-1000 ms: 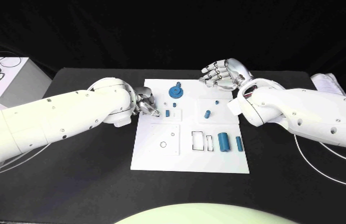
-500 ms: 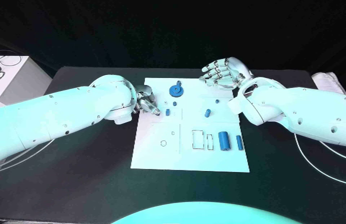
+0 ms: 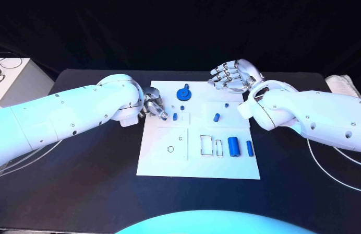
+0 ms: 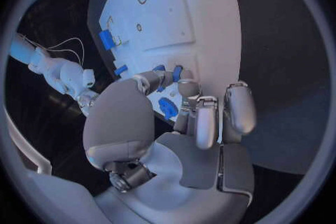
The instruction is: Assemble the parts on the task board
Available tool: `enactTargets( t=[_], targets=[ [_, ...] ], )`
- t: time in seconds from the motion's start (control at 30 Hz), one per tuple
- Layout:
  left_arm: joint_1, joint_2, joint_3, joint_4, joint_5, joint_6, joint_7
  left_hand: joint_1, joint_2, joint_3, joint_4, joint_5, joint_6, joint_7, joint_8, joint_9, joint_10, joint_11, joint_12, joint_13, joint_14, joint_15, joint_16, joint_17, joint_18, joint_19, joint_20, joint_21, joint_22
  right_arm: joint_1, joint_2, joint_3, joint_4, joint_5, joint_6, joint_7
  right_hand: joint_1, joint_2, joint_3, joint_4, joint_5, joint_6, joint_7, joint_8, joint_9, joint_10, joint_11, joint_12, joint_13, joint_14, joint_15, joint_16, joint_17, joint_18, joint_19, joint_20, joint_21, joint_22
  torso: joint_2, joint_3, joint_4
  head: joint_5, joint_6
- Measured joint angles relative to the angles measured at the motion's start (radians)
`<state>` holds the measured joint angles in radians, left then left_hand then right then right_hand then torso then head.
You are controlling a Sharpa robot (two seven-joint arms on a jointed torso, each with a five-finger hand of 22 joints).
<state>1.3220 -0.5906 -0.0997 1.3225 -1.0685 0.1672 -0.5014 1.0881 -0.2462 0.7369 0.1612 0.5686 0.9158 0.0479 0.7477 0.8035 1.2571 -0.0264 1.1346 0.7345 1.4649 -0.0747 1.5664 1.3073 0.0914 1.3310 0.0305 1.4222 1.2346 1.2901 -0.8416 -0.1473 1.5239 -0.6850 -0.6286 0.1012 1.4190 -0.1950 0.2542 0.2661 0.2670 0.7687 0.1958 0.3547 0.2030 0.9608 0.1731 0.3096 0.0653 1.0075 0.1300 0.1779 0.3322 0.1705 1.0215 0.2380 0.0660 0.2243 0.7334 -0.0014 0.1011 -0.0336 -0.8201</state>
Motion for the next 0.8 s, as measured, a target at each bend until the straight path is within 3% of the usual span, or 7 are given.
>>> enactTargets(
  t=[0.47,0.8],
  targets=[
    [0.002,0.013,0.001,-0.019,0.009,0.013,-0.002,-0.030,0.026,0.000,0.000,-0.008,0.008,-0.004,0.002,0.000,0.012,-0.006,0.007,0.014,0.000,0.000,0.000,0.000,0.000,0.000,0.000,0.000,0.003,0.000,0.001,0.000,-0.001,0.000,0.001,0.000,0.000,0.000,0.003,-0.003,0.000,0.000,0.000,0.000,0.000,0.000,0.000,0.000,0.000,0.000,0.000,0.000,-0.001,0.000,0.000,0.000,0.000,-0.001,0.000,-0.0007,0.0012,-0.002,0.000],
    [0.004,0.025,-0.003,-0.032,0.007,0.013,-0.006,-0.057,0.054,-0.028,-0.028,-0.017,0.031,-0.016,0.006,0.005,0.023,-0.009,0.012,0.025,0.000,-0.007,0.000,0.000,0.000,0.000,0.000,-0.002,0.002,0.000,0.001,0.000,-0.002,0.000,0.001,0.000,0.000,0.000,0.003,-0.003,0.006,0.000,0.000,0.000,-0.001,0.000,0.000,0.000,0.000,0.000,0.000,0.000,-0.001,0.000,0.000,0.000,0.000,-0.002,0.000,-0.0012,0.0005,-0.003,-0.002]
  ],
)
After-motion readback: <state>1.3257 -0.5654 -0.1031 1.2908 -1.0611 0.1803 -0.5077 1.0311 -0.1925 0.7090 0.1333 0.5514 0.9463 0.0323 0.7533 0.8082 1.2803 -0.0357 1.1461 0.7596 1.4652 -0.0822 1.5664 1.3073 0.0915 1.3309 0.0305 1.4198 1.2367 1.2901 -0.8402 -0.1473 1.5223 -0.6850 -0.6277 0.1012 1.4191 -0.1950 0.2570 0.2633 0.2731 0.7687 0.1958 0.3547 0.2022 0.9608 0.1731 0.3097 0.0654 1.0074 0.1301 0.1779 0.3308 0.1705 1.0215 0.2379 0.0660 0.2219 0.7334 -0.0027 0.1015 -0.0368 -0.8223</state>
